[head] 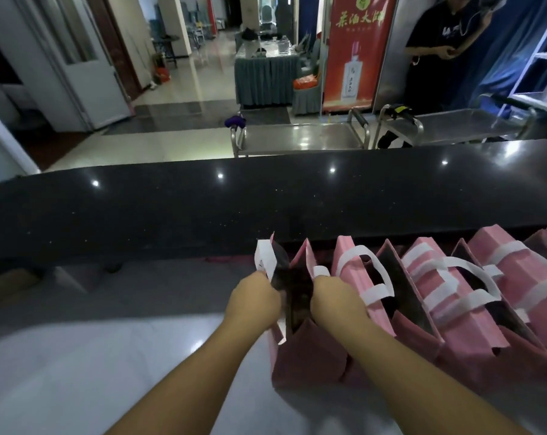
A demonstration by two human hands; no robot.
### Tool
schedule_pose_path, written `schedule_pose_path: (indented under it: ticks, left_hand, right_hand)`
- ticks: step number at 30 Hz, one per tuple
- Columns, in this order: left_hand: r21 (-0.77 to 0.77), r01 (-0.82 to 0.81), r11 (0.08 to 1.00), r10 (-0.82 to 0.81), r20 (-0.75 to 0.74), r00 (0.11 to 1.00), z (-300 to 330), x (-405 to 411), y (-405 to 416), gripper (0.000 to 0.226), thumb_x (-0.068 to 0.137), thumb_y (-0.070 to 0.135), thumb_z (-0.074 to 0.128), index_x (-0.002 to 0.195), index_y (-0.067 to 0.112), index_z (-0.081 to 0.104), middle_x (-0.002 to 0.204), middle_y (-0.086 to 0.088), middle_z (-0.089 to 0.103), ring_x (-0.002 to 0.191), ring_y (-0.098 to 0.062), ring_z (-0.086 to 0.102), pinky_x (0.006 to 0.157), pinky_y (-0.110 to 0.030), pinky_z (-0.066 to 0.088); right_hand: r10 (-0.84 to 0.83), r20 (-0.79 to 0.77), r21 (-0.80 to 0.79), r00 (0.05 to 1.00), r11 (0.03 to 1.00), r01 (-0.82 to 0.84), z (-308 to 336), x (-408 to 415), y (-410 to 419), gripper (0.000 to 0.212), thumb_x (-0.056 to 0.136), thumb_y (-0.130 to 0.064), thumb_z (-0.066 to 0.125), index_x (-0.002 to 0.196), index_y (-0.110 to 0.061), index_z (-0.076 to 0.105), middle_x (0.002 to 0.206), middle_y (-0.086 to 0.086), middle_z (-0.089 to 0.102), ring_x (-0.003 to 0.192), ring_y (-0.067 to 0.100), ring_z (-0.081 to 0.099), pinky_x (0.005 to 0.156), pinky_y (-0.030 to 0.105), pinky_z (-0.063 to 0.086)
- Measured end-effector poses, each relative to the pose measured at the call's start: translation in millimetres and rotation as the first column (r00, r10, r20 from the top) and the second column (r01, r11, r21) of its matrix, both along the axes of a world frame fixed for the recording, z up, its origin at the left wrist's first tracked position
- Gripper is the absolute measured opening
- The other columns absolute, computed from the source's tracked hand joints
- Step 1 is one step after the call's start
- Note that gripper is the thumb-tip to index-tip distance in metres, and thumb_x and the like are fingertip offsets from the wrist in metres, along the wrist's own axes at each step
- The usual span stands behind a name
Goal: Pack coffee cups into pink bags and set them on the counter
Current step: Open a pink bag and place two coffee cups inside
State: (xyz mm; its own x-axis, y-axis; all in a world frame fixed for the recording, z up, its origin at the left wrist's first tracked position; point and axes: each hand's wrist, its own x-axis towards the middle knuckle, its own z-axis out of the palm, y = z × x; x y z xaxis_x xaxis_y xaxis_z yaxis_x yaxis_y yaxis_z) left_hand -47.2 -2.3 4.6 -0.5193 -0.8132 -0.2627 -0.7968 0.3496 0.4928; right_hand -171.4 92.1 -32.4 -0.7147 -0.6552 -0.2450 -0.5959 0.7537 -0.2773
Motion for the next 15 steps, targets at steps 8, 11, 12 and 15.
schedule_pose_path:
  ticks: [8,11,12,15]
  left_hand:
    - [0.072,-0.265,0.962,0.273,-0.152,0.95,10.5,92.8,-5.7,0.018,0.101,0.02,0.049,0.095,0.019,0.066,0.084,-0.003,0.069,0.073,-0.024,0.068,0.053,-0.031,0.051]
    - [0.089,-0.354,0.931,0.365,-0.22,0.905,13.0,146.8,1.7,0.026,0.104,0.035,0.045,0.092,0.024,0.066,0.084,0.001,0.071,0.075,-0.022,0.07,0.059,-0.034,0.057]
    - [0.099,-0.386,0.917,0.398,-0.246,0.884,14.0,166.4,4.5,0.031,0.104,0.042,0.044,0.092,0.025,0.066,0.084,0.003,0.072,0.076,-0.02,0.07,0.06,-0.034,0.056]
    - [0.102,-0.497,0.862,0.505,-0.266,0.821,16.0,227.4,10.1,0.042,0.104,0.05,0.04,0.087,0.021,0.065,0.08,0.0,0.072,0.075,-0.022,0.07,0.062,-0.036,0.054]
  right_hand:
    - [0.159,-0.059,-0.112,0.985,0.98,-0.165,9.3,25.4,-4.1,0.034,0.09,-0.008,0.051,0.122,-0.02,0.053,0.077,-0.003,0.054,0.067,0.022,0.055,0.054,0.033,0.042]
    - [0.253,-0.068,-0.156,0.965,0.953,-0.261,16.3,55.0,-12.3,0.035,0.09,-0.008,0.047,0.123,-0.017,0.052,0.073,-0.003,0.054,0.067,0.023,0.057,0.054,0.035,0.043]
    - [0.294,-0.073,-0.158,0.953,0.94,-0.302,17.2,68.0,-17.1,0.037,0.09,-0.006,0.045,0.124,-0.018,0.051,0.072,-0.002,0.055,0.066,0.024,0.057,0.053,0.035,0.044]
    - [0.409,-0.079,-0.156,0.909,0.895,-0.417,18.1,116.6,-38.2,0.043,0.088,-0.004,0.044,0.126,-0.024,0.047,0.069,-0.003,0.054,0.06,0.02,0.054,0.045,0.031,0.036]
